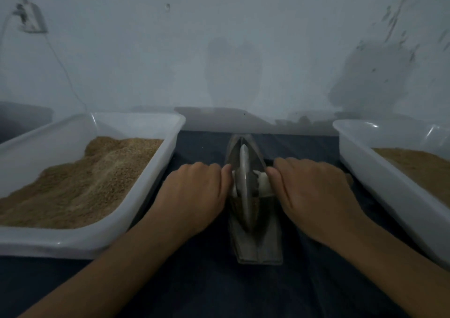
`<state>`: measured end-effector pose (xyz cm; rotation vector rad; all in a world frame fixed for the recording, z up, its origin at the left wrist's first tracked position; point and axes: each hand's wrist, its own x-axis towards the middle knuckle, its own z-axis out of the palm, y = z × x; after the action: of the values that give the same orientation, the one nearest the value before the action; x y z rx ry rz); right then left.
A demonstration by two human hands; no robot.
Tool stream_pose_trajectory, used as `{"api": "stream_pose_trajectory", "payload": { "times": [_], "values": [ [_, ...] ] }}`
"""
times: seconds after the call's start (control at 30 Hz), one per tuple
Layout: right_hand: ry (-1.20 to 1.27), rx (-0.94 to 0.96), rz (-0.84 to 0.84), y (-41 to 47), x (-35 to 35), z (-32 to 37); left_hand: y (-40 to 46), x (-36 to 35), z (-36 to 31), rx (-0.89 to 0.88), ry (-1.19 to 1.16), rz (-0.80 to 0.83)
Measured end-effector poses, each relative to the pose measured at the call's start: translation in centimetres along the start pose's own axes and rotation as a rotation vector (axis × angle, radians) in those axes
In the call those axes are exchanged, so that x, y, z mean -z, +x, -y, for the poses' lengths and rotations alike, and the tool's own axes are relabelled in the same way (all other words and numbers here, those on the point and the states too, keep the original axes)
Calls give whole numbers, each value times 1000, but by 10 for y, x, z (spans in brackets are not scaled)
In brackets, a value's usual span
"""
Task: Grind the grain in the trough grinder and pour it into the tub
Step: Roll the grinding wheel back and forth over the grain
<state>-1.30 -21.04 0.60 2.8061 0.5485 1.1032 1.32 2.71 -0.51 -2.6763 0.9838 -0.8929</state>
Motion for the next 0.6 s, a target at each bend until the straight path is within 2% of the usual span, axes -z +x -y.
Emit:
{"api": "stream_pose_trajectory", "payload": {
  "times": [0.03,0.1,0.2,0.3,0.37,0.5,0.6],
  "values": [
    [28,10,-42,0,3,1,-3,1,0,-17,-19,-21],
    [36,-22,-18,9,-1,-1,5,-1,2,21,-42,32],
    [-105,10,105,46,-37,-14,42,-18,13,217,5,187],
    [-48,-97,325,84,-71,-41,85,-33,27,347,44,216],
    [1,-156,381,85,-81,-48,106,-34,29,360,50,231],
    [-62,-91,283,49,-68,-37,95,-20,20,317,33,239],
    [15,-83,81,26,-34,-15,42,-12,7,199,55,207]
  ]
}}
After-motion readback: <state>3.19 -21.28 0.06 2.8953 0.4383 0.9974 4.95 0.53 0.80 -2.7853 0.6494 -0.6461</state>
